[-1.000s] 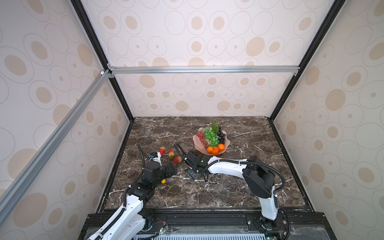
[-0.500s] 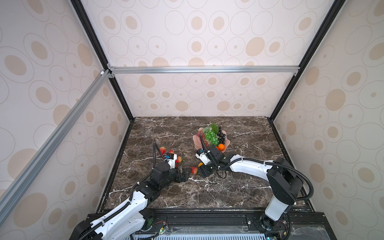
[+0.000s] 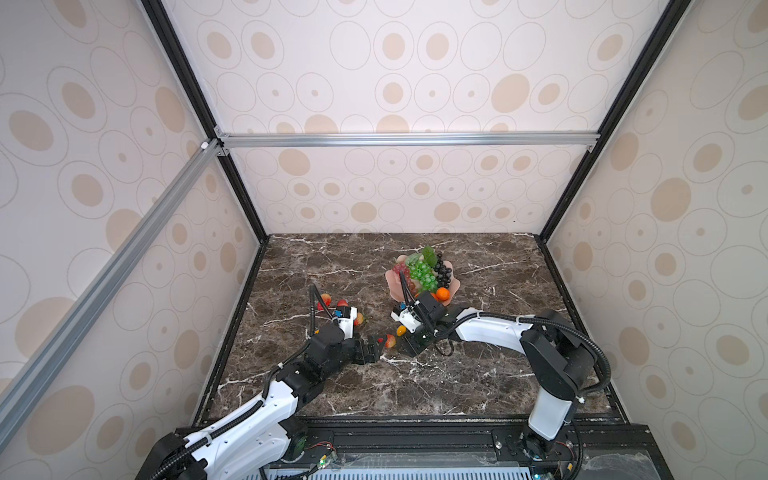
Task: Place and organize the fake fruits in the fruit bowl
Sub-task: 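Lower the right gripper over the red strawberry, then close the right gripper on the strawberry's leafy top and lift it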
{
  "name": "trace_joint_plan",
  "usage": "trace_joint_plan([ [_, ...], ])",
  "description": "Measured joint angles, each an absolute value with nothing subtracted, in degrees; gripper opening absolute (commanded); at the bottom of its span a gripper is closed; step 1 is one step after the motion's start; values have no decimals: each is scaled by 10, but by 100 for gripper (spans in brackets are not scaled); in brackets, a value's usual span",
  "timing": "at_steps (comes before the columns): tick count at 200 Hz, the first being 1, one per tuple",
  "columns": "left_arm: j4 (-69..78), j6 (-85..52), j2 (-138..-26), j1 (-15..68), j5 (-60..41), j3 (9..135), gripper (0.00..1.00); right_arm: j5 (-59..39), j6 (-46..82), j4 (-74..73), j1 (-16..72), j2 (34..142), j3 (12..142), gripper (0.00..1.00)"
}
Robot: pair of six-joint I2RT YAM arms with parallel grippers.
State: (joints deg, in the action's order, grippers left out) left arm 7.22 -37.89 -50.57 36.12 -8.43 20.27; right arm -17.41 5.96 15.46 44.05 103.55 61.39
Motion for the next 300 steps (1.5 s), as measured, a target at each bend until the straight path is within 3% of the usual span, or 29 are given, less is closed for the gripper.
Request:
trace_joint_plan([
  [124, 72, -379, -509, 361, -76, 203, 98, -185, 38, 156, 441, 1078, 648, 51],
  [300, 90, -379, -520, 361, -79, 203, 98, -213, 35, 159, 441, 1096, 667, 29],
])
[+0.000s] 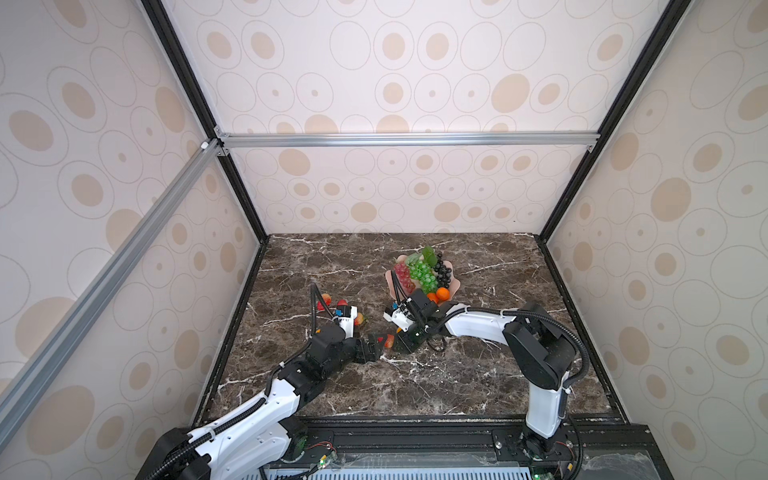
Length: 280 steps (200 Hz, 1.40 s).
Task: Place and organize the fake fruits in the fruit bowl
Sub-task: 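Close the right gripper on the strawberry's leafy top and lift it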
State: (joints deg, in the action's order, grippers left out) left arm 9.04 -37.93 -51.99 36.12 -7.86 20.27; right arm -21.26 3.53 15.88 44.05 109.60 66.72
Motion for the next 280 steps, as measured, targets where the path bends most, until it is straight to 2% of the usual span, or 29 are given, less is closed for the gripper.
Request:
trace_joint_plan([
  [166, 103, -381, -525, 361, -74, 203, 98, -225, 33, 173, 441, 1096, 667, 12],
  [212, 103, -382, -524, 361, -73, 203, 98, -225, 32, 174, 441, 1096, 667, 4],
  [280, 102, -382, -510, 361, -63, 203, 98, -225, 32, 174, 441, 1094, 667, 0],
])
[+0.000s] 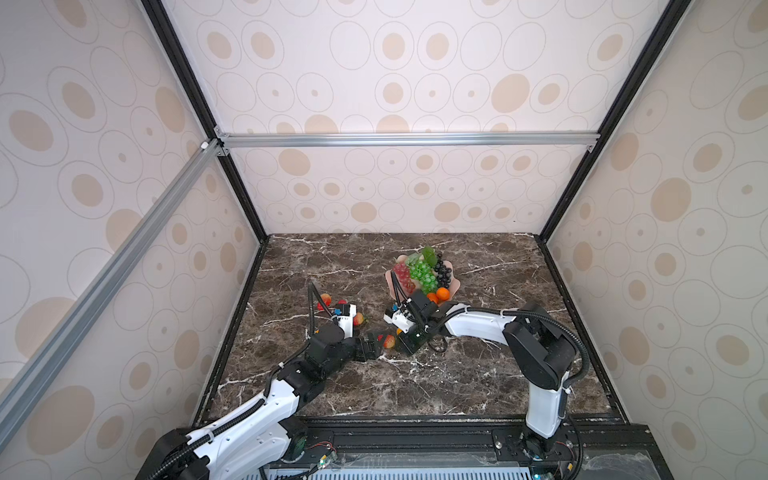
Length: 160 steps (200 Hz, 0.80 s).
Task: Place and organize the fake fruits in the fruit bowl
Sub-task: 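Close the right gripper on the strawberry's leafy top and lift it, then carry the strawberry with the right gripper over the pink bowl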
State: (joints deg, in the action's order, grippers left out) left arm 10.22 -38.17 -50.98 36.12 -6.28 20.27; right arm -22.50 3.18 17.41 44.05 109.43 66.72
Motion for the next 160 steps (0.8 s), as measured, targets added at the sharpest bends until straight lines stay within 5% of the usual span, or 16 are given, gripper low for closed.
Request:
trace_joint_plan([
  [83, 67, -375, -490, 361, -8, 240, 98, -216, 36, 171, 440, 959, 642, 0],
  [160, 70, -362, -586, 361, -12, 293, 98, -141, 68, 138, 384, 832, 582, 0],
])
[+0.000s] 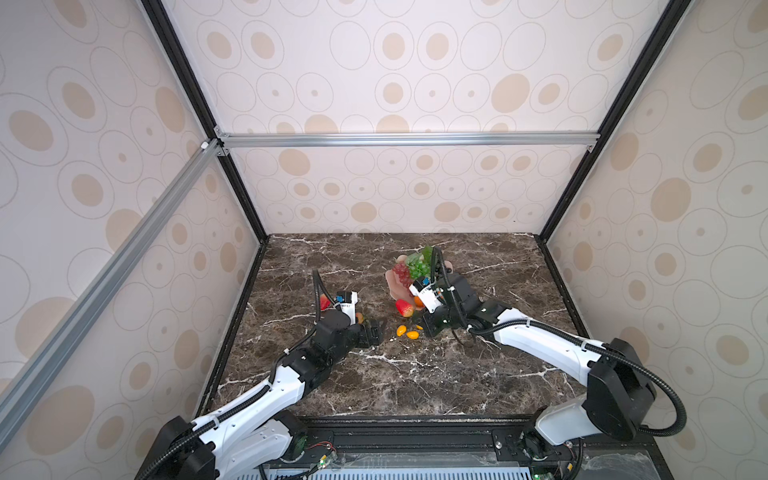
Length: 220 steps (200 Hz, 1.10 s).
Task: Place and organize the fake fruits in the fruit bowl
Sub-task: 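Carry the strawberry with the right gripper over the pink bowl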
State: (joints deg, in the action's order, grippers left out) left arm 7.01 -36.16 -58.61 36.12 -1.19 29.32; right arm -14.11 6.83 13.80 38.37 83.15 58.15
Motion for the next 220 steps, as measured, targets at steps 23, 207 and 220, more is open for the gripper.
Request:
trace_joint_plan([
  [23, 67, -354, -631, 361, -12, 328, 98, -117, 73, 128, 361, 823, 577, 0],
  [207, 69, -303, -705, 336, 16, 421, 98, -114, 54, 194, 336, 1081, 808, 0],
  [220, 71, -301, -689, 336, 12, 415, 98, -117, 53, 200, 335, 1095, 819, 0],
])
